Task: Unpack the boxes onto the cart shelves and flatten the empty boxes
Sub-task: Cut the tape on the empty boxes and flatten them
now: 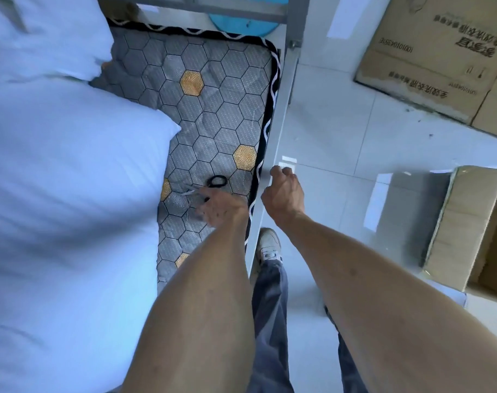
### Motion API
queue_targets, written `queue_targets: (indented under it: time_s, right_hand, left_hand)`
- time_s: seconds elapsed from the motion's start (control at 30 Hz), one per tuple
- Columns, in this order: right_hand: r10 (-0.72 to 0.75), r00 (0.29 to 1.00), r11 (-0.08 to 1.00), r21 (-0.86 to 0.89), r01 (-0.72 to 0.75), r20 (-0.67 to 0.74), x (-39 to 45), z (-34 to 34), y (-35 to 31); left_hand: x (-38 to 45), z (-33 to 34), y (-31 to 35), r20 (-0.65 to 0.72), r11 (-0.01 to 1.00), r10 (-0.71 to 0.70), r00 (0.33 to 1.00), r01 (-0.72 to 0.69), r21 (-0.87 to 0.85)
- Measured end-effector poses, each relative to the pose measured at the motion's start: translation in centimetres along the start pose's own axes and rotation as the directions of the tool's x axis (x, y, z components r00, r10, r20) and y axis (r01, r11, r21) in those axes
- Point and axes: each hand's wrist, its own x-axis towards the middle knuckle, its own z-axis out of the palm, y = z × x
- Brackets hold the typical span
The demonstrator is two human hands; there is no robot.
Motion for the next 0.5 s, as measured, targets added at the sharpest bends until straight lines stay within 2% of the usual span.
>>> queue_targets:
  time_s: [0.17,0.27,0.37,0.43,0.5]
  right_hand:
    - [0.047,0.999,0.999,-0.009,-0.047,0.016,0.0,1.6,0.2]
    - [0.106,0.994,0.994,0.012,-0.106,0.016,0.0,1.4,1.0]
    - [0.185,0.981,0.982,0.042,-0.183,-0.052,0.4,0.3,2.1]
    - [0.240,0.964,0.971,0.050,-0.236,-0.118,0.6,-0.8,3.3]
    - [0.274,0.945,0.962,0.059,-0.268,-0.179,0.9,-2.3,4.7]
  left_hand:
    - [1.4,0.3,-0.3,-0.033,0.996,0.083,0.996,-0.084,-0.032]
    - [1.0,0.8,1.0,-0.156,0.978,0.203,0.967,-0.207,-0.009]
    - [-0.5,1.2,3.3,-0.217,0.887,0.427,0.878,-0.454,-0.088]
    - [-2.2,1.7,5.2,-0.172,0.790,0.589,0.789,-0.608,-0.083]
    - [-4.1,2.4,7.5,-0.110,0.703,0.707,0.699,-0.712,-0.009]
